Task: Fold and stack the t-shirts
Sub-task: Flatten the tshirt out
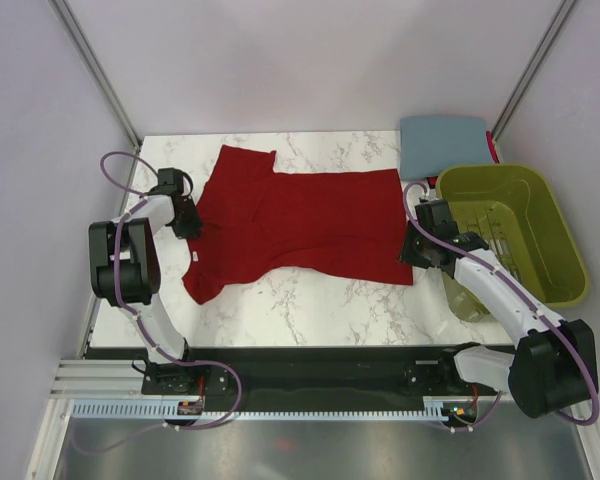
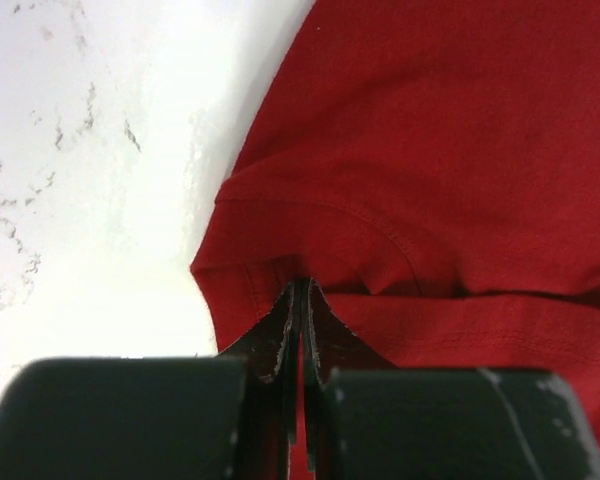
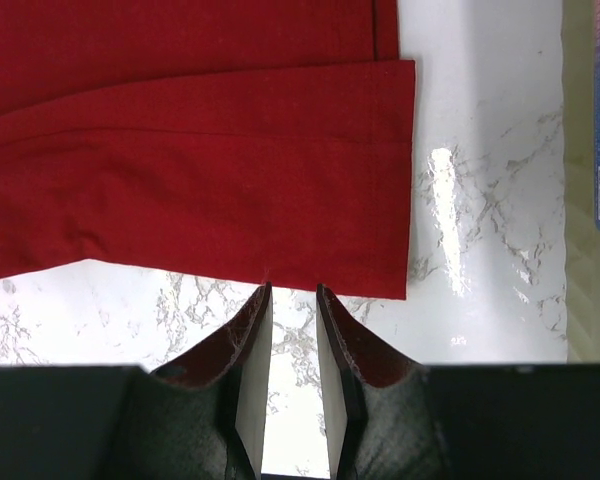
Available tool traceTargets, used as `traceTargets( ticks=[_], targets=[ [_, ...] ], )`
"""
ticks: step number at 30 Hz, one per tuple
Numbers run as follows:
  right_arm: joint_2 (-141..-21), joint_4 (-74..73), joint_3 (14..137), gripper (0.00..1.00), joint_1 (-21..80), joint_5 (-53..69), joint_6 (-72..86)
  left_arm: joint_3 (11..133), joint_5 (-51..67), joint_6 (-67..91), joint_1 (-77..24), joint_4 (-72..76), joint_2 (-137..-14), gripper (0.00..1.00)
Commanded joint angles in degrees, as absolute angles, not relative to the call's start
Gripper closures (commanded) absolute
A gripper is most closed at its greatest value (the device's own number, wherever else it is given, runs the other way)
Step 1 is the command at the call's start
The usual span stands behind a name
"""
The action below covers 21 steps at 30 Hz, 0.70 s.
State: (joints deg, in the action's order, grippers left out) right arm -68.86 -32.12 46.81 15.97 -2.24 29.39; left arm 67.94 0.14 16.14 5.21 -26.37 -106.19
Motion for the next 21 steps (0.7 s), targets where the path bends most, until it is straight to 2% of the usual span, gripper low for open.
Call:
traceTargets(
  ticks=[1,6,12,21],
  targets=[
    [-67.59,-31.2,47.2,0.68,15.91,-1.76,30.32,69.87,-3.77,13.89,4.83,-29.35,-103.28,0.98],
    [-68.03,-31.55,47.9,0.68,15.91,-2.28,30.41,71.54,-5.63,12.57,4.39,-30.76,-99.15,0.98],
    [-71.19,-30.33,50.44,0.67,15.82,-7.02,29.89,70.14,-0.27,17.48,3.08,-32.43,-94.49,0.98],
    [-82.78,-31.99,59.06,0.59,15.65,-7.55,25.49,69.52,2.63,18.62,0.79,-32.7,-90.71,0.98]
  ],
)
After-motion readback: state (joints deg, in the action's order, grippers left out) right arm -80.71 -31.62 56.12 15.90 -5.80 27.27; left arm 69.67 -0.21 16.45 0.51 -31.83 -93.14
